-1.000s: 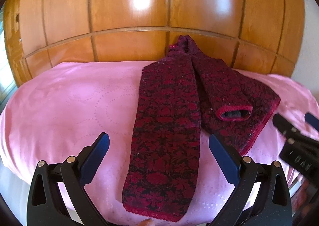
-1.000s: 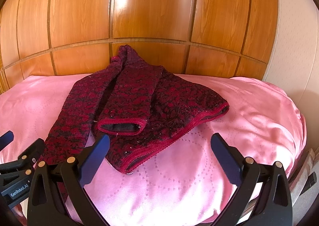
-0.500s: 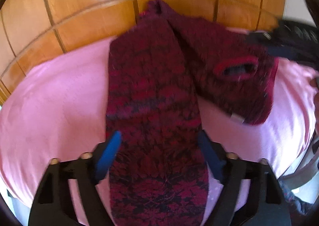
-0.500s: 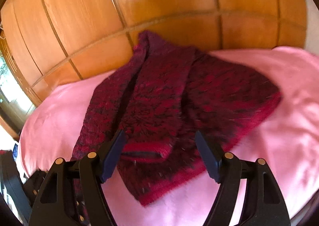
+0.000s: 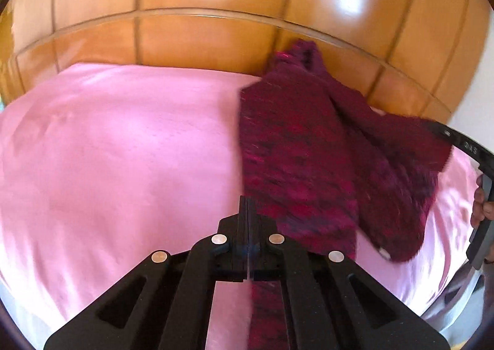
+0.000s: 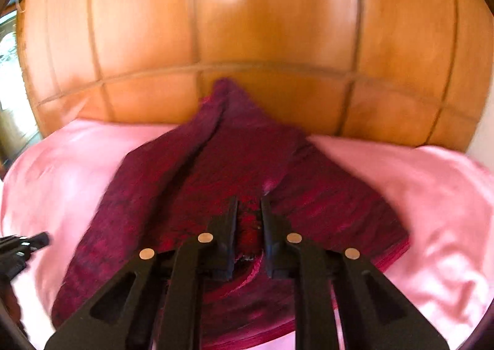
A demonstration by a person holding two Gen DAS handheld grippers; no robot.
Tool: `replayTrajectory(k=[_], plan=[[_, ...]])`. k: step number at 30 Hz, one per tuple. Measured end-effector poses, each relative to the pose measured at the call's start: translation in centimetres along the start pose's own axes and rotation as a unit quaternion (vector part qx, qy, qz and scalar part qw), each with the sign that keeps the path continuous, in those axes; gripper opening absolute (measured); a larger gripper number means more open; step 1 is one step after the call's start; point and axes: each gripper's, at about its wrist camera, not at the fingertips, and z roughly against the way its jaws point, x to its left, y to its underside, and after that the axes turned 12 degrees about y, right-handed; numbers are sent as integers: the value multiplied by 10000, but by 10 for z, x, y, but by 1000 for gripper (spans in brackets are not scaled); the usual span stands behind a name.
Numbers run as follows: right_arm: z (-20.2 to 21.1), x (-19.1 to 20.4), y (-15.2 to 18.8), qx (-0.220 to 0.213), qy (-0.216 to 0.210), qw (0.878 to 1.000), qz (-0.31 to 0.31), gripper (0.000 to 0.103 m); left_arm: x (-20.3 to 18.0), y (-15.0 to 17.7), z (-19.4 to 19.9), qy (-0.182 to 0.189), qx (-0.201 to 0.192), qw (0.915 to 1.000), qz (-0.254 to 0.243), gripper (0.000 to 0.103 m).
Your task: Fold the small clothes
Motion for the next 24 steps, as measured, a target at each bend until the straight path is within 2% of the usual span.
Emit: replayTrajectory(k=[2, 4, 6, 7, 8, 9, 10, 12, 15, 16, 17, 18, 19, 21, 22, 23, 24], plan=[[-8, -20, -14, -90, 342, 9993, -111, 13, 0, -4, 3, -124, -83, 9999, -41, 0], [-20, -43, -28, -124, 649, 9975, -239, 13, -1, -3, 2, 78, -25, 10000, 34, 3], [-30, -64, -39, -85, 874, 9955, -352, 12, -5, 0, -3, 222, 73, 9997, 79, 37], [-38, -76, -44, -55, 1023, 9938, -425, 12, -9, 3, -3, 217, 42, 9997, 41, 65], [-51, -92, -51, 4, 1219, 9912, -526, 11, -14, 7, -3, 248, -23, 9997, -9, 73], [-61, -102, -57, 60, 1347, 9891, -593, 10, -20, 10, -5, 362, -8, 9993, -49, 73], [-71, -118, -62, 134, 1539, 9857, -670, 0, -26, 12, -10, 469, 114, 9988, -124, 73], [-89, -146, -72, 278, 1860, 9784, -861, 0, -47, 19, -23, 501, 356, 9968, -502, 73], [-125, -189, -79, 681, 2089, 9661, -1356, 0, -77, 36, -45, 251, 708, 9892, -1263, 73], [-134, -197, -79, 760, 2147, 9632, -1430, 0, -84, 42, -54, 105, 819, 9852, -1504, 57], [-144, -207, -78, 867, 2150, 9604, -1548, 1, -89, 47, -62, 48, 949, 9812, -1678, 18], [-150, -213, -77, 937, 2097, 9592, -1647, 3, -90, 51, -73, 39, 1216, 9775, -1724, 6], [-152, -215, -74, 978, 2050, 9594, -1670, 5, -88, 52, -76, 46, 1223, 9783, -1672, 2], [-150, -209, -70, 923, 1978, 9648, -1469, 31, -84, 45, -71, 182, 1107, 9814, -1556, 0], [-149, -205, -70, 920, 1884, 9679, -1386, 53, -81, 40, -67, 258, 1045, 9834, -1459, 0], [-148, -201, -66, 970, 1595, 9730, -1354, 56, -77, 35, -63, 331, 983, 9856, -1339, 0], [-146, -196, -63, 1019, 1295, 9769, -1358, 56, -70, 29, -57, 377, 910, 9878, -1210, 0]])
